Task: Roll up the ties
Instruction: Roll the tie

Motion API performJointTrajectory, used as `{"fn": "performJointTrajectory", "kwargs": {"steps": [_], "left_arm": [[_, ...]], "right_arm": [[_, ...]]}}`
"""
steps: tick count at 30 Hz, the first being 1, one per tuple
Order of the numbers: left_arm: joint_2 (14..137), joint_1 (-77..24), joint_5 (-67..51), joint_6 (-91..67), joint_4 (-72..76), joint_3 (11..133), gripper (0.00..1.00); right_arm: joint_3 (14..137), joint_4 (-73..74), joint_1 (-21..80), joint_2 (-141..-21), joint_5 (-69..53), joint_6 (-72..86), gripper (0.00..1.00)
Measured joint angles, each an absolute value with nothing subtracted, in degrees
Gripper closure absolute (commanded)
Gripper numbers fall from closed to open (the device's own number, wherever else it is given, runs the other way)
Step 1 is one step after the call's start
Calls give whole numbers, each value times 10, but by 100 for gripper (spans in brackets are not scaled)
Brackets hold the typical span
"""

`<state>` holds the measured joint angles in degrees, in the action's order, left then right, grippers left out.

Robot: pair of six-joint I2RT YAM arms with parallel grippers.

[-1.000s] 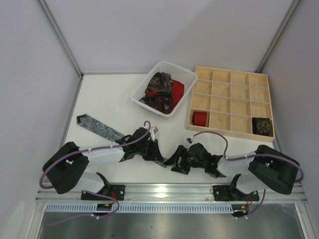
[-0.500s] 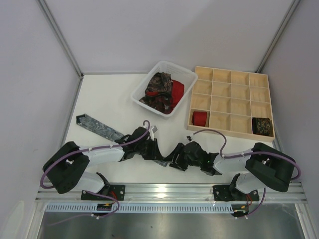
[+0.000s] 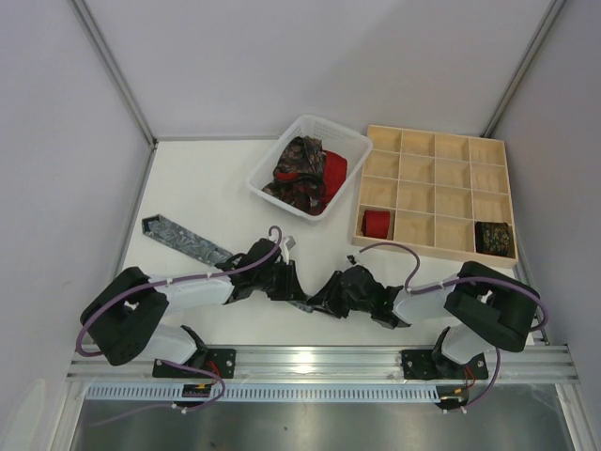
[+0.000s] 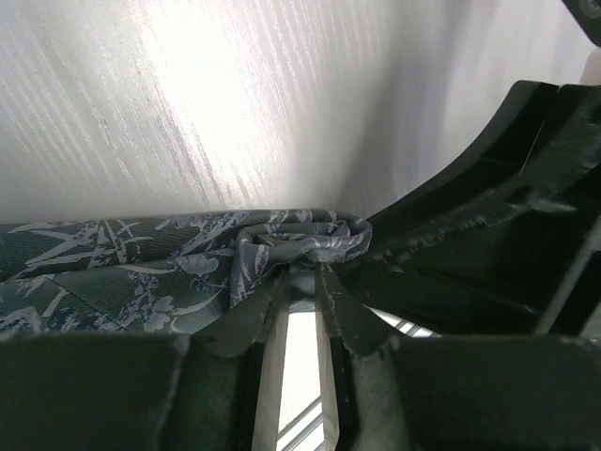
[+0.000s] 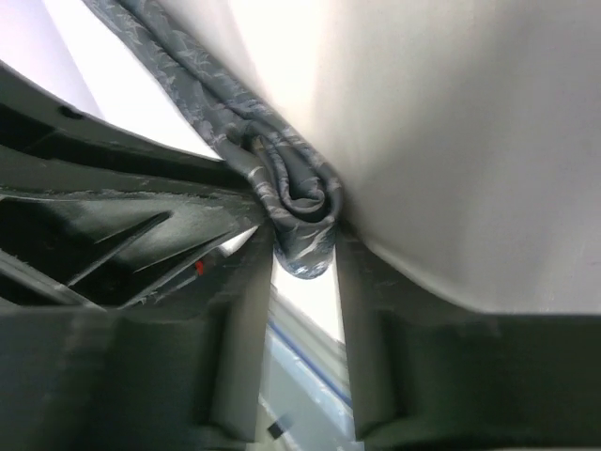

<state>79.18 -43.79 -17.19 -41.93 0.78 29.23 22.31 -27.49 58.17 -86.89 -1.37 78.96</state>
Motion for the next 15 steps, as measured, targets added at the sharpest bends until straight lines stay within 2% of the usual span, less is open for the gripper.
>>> {"fn": "performJointTrajectory", "kwargs": {"steps": [2, 3, 7, 15], "left_arm": [[792, -438, -172, -419, 8, 293, 77], [792, -437, -172, -419, 8, 292, 76], [791, -437, -172, -419, 5, 294, 76], [783, -437, -170, -404, -29, 309, 76]], "right_arm": [[223, -270, 583, -872, -9, 788, 77], [224, -270, 583, -874, -8, 788, 85], [227, -262, 583, -875, -4, 780, 99], [234, -217, 583, -853, -4, 773, 100]]}}
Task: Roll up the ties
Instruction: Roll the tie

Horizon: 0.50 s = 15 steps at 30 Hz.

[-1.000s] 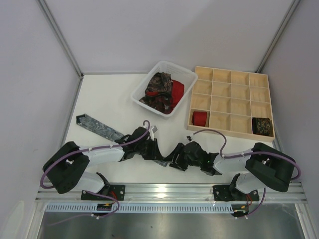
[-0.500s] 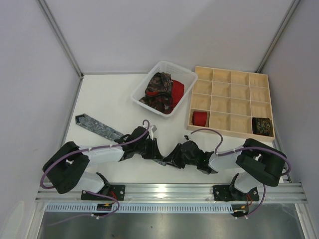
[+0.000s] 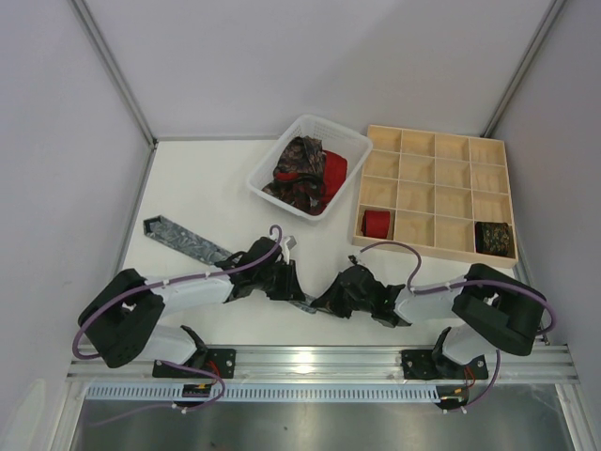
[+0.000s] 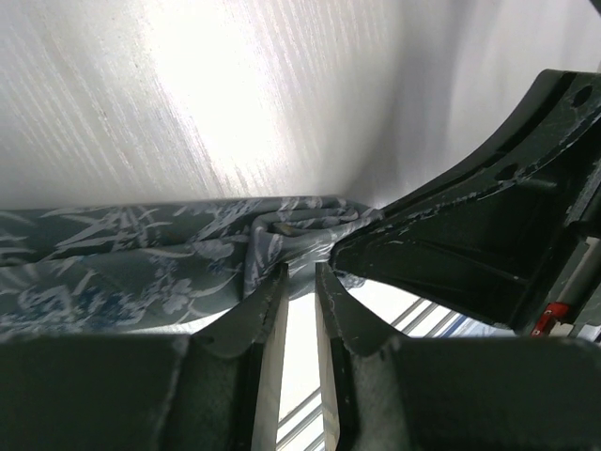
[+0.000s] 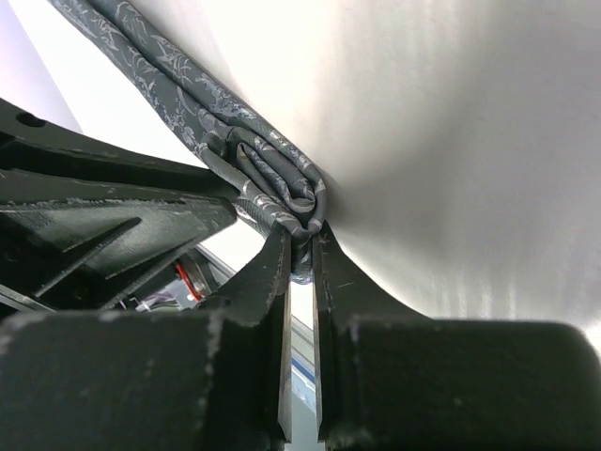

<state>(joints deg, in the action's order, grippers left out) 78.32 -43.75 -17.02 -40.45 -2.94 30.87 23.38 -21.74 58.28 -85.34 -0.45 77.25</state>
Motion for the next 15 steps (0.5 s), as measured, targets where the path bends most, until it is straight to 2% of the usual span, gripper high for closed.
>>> {"fn": "performJointTrajectory", "kwargs": {"steps": [7, 9, 12, 13, 15], "left_arm": [[781, -437, -167, -400, -39, 309, 77], [785, -437, -168, -400, -37, 309, 77], [800, -437, -170, -401, -28, 309, 78], [807, -437, -172, -401, -23, 309, 78], [814, -437, -179, -401, -16, 309, 78]], "right_arm": [[230, -178, 582, -826, -6, 769, 100], [230, -179, 582, -826, -10, 766, 97], [230, -179, 581, -828, -17, 760, 86], [231, -179, 580, -829, -19, 758, 75], [232, -179, 580, -830, -23, 750, 67]]}}
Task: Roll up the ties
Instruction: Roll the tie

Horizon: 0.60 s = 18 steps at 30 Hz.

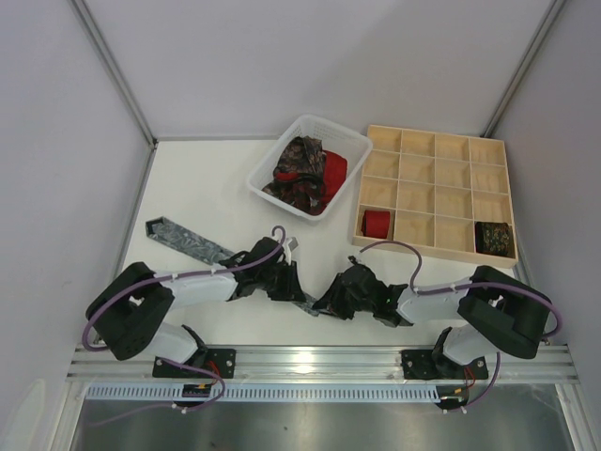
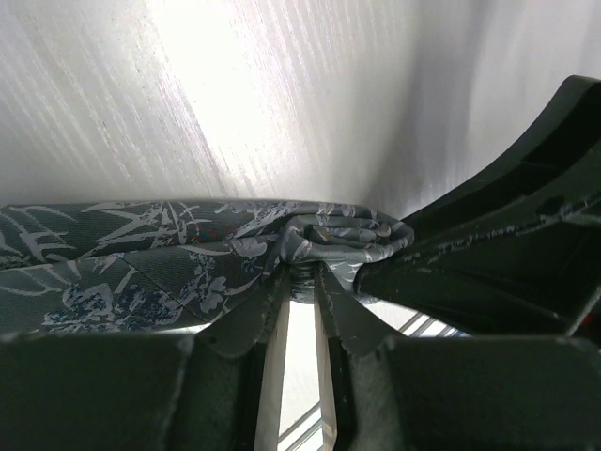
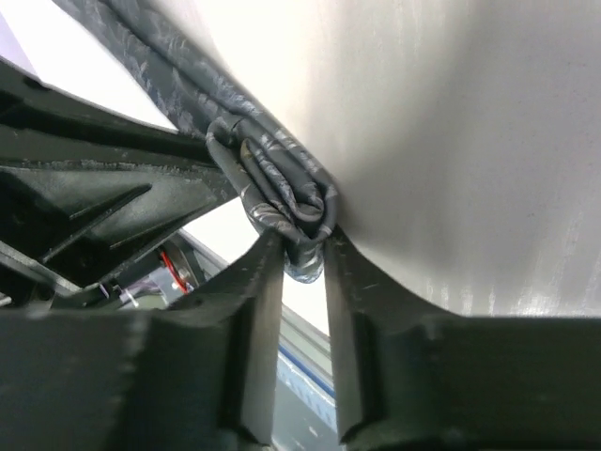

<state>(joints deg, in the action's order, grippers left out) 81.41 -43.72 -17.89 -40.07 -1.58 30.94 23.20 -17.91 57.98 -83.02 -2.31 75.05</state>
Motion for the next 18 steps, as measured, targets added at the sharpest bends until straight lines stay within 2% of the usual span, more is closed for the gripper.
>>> {"fn": "performJointTrajectory", "kwargs": {"steps": [1, 2, 10, 15, 18], "left_arm": [[816, -437, -181, -401, -13, 310, 78], [818, -437, -182, -401, -13, 312, 78], [827, -436, -181, -399, -18, 326, 78], [833, -436, -181, -396, -23, 332, 78], [833, -435, -180, -394, -22, 333, 79]], "right_arm": [[232, -180, 580, -830, -26, 748, 59], [233, -182, 580, -830, -29, 747, 56], [221, -229, 580, -830, -36, 739, 50], [219, -261, 575, -850, -40, 737, 54], [222, -271, 566, -864, -49, 733, 68]]}}
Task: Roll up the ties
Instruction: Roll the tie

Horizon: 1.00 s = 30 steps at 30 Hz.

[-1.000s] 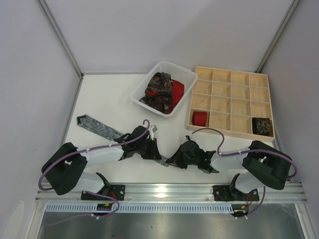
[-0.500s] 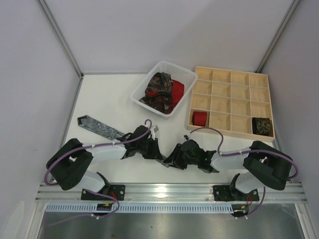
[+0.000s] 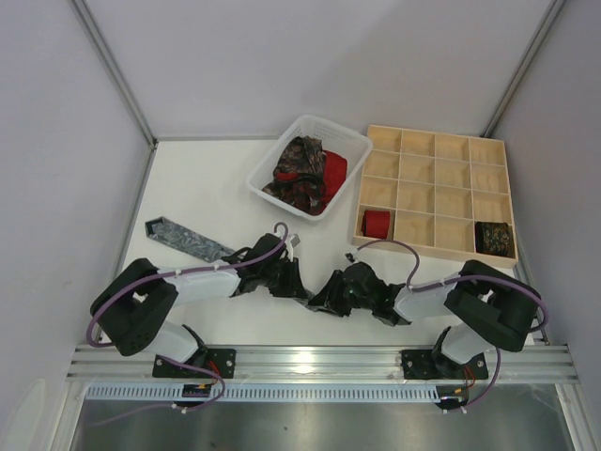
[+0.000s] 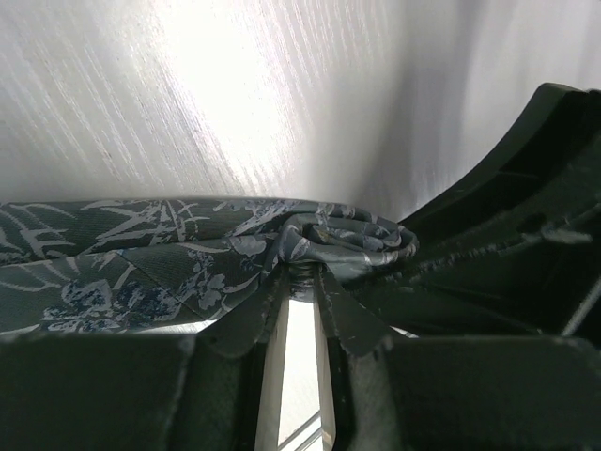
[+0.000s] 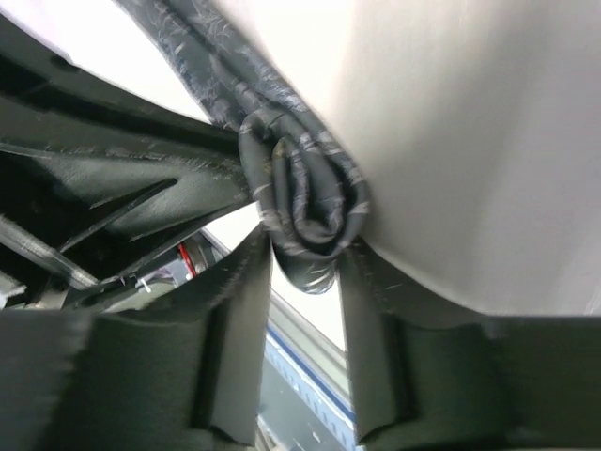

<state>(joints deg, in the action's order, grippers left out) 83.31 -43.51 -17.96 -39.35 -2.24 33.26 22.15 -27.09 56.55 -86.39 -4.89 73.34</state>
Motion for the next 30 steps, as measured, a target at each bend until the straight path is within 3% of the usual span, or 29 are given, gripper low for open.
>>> {"fn": "performJointTrajectory", "kwargs": {"steps": [3, 5, 9, 21, 30], "left_arm": [[833, -434, -178, -390, -24, 335, 80], [833, -434, -178, -389, -27, 338, 80], [824, -434, -177, -387, -41, 340, 79], [741, -452, -172, -390, -56, 343, 80], [855, -556, -190, -435, 18, 388, 85]], "right_arm": [[224, -266, 550, -874, -63, 728, 92], [227, -254, 539, -874, -78, 723, 100], [249, -180, 521, -856, -101, 697, 100], [342, 229, 427, -767, -162, 562, 100], [349, 392, 409, -712, -199, 543, 100]]}}
